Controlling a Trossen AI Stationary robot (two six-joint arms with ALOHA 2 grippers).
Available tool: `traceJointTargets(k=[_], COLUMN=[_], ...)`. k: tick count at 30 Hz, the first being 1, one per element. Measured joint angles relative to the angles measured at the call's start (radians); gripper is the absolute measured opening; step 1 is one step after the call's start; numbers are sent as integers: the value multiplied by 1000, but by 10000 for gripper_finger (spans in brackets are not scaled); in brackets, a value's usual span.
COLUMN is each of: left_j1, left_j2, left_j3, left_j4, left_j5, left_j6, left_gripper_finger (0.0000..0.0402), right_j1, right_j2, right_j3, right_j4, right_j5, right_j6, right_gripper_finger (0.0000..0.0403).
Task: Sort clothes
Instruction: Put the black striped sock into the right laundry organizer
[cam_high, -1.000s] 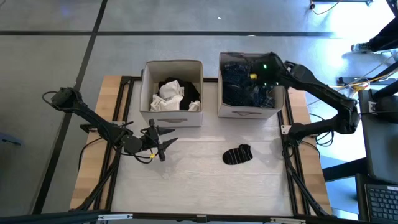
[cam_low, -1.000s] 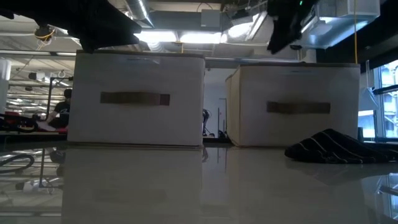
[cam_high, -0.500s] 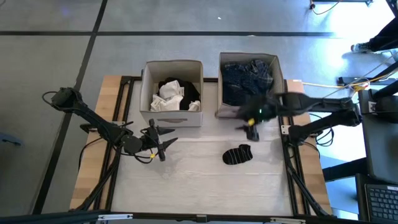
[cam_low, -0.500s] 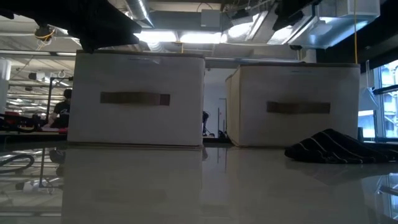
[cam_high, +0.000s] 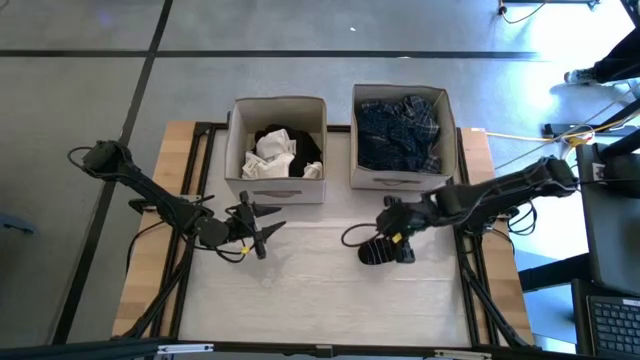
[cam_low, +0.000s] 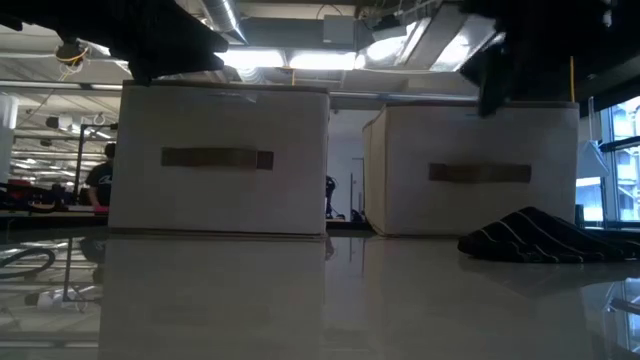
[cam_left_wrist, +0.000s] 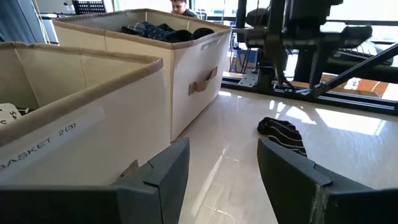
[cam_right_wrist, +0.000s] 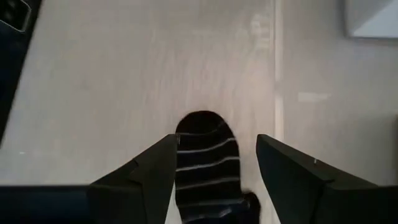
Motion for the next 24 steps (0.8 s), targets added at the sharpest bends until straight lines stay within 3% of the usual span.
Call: traceJointTargets(k=[11, 20, 24], left_j1=[8, 9, 9], left_j2=[0, 0, 0], left_j3=[0, 0, 0], left_j4=[-10, -17, -19], left_j5=[0, 0, 0], left_j6=[-1, -7, -8], left_gripper_finger=[180, 180, 180], right_j1=[-1, -2, -2], right_j2=[97, 221, 254], right_j3=[-181, -195, -195], right_j4=[108, 168, 168], right_j5=[10, 51, 52], right_j6=[19, -1, -1], right_gripper_finger=[220, 220, 194])
